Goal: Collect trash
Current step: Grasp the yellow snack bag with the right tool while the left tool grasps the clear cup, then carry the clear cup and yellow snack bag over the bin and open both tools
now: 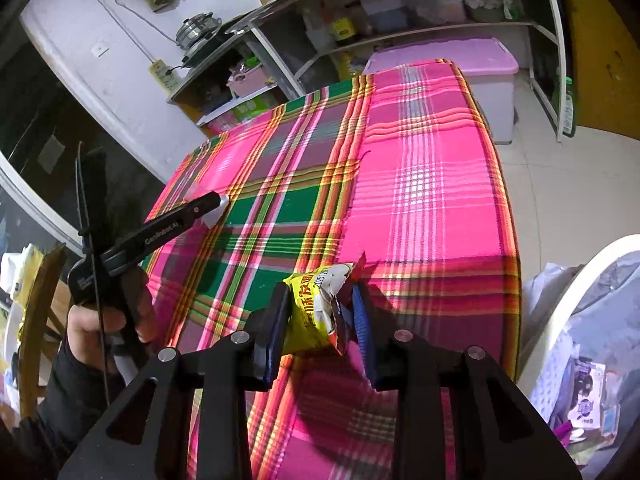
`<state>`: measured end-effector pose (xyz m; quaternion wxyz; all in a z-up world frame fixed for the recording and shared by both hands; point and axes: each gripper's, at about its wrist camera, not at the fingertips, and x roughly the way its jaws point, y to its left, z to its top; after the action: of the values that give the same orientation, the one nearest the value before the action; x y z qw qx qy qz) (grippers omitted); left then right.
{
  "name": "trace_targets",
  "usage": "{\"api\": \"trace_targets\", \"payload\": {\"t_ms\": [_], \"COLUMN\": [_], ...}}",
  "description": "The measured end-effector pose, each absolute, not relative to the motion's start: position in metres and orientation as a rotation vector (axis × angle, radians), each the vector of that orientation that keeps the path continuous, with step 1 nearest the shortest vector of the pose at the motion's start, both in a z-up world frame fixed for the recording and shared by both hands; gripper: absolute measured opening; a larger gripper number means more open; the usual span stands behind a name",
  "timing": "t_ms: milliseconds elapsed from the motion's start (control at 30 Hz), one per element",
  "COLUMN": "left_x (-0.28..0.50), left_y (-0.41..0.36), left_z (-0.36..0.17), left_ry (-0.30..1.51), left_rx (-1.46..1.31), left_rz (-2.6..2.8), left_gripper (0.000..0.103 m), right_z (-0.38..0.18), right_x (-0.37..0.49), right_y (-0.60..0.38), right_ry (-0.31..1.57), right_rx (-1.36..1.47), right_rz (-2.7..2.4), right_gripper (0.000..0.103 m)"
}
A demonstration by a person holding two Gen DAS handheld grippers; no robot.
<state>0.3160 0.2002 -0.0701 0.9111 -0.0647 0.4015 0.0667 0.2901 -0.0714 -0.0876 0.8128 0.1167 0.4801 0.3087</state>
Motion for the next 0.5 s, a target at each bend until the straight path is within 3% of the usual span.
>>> {"api": "trace_targets", "payload": {"t_ms": [500], "left_x": [0.262], "left_y": [0.151], "left_z": [-0.042], "left_ry": [0.769], "left_rx": [-0.138], "left_rz": [0.055], "left_gripper": [0.031], "right_z": [-0.059], "right_x": [0.262], "right_y": [-0.093], "right_ry": [0.95], "right_rx": [0.239], "right_rz": [0.645], "right_gripper": [0.033]}}
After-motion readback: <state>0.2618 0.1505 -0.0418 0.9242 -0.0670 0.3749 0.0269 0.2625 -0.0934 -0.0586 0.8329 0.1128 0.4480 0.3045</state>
